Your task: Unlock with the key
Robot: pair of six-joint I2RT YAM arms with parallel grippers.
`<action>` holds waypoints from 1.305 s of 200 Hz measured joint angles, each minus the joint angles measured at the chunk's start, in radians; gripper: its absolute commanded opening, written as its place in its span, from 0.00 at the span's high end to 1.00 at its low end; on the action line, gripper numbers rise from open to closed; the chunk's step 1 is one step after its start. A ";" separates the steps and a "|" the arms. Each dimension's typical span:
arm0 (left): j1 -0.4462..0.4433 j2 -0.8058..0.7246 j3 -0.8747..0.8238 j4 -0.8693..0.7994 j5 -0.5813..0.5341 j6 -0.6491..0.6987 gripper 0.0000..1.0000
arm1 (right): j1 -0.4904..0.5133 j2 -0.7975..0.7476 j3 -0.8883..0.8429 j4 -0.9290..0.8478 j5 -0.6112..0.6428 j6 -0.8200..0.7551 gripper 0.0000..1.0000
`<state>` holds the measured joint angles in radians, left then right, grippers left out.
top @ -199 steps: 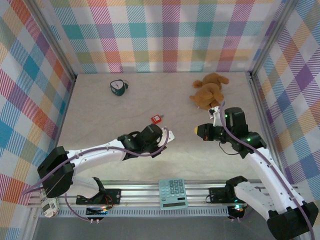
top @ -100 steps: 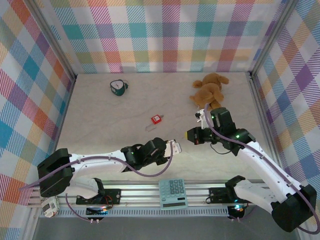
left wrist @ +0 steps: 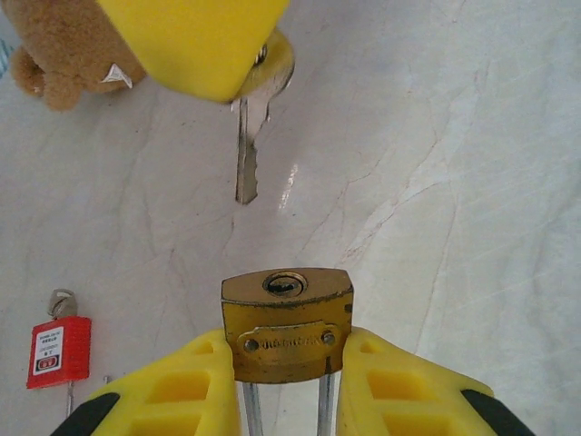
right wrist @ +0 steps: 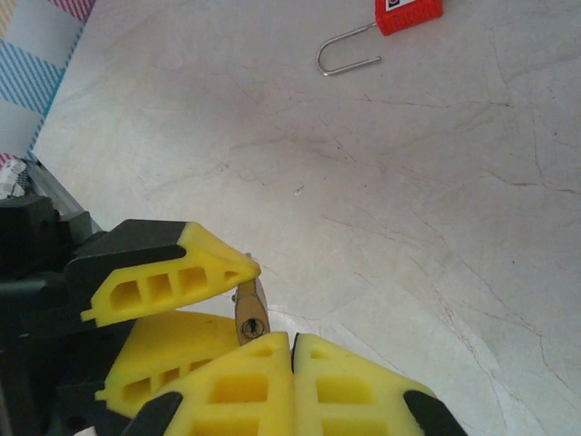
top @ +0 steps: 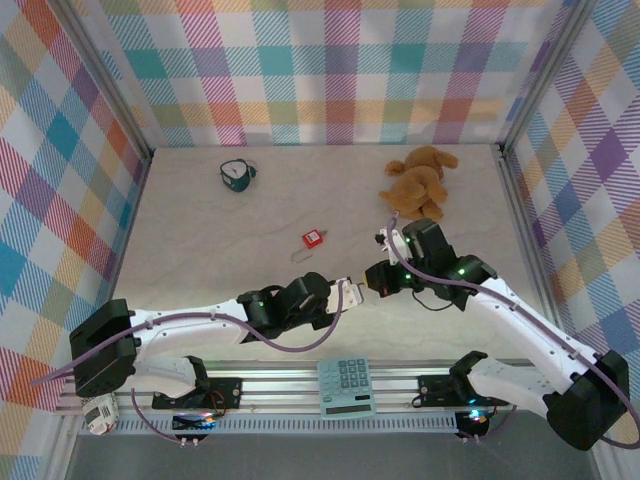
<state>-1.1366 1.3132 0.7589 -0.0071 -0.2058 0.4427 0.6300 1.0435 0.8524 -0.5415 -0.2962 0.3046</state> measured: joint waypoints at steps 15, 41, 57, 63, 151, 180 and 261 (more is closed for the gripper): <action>0.000 0.000 0.010 -0.018 0.012 -0.005 0.76 | 0.026 0.012 0.002 -0.001 0.021 -0.008 0.99; 0.000 0.000 0.013 -0.035 0.030 -0.012 0.77 | 0.053 0.016 0.002 -0.002 0.047 -0.015 0.99; 0.000 0.000 0.013 -0.047 0.035 -0.013 0.77 | 0.058 0.016 0.002 -0.002 0.056 -0.019 0.99; 0.000 0.000 0.013 -0.050 0.038 -0.014 0.77 | 0.059 0.016 0.002 -0.002 0.059 -0.022 0.99; 0.003 0.000 0.026 -0.072 0.048 -0.032 0.77 | 0.098 0.026 0.001 0.003 0.092 -0.025 0.99; 0.006 0.000 0.026 -0.077 0.048 -0.031 0.78 | 0.103 0.027 -0.002 0.003 0.096 -0.025 1.00; 0.010 0.000 0.030 -0.093 0.048 -0.035 0.78 | 0.111 0.027 -0.027 0.028 0.090 -0.020 1.00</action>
<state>-1.1271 1.3132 0.7887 -0.1001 -0.1574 0.4080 0.7414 1.0702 0.8257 -0.5133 -0.2066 0.2844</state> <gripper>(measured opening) 0.218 0.062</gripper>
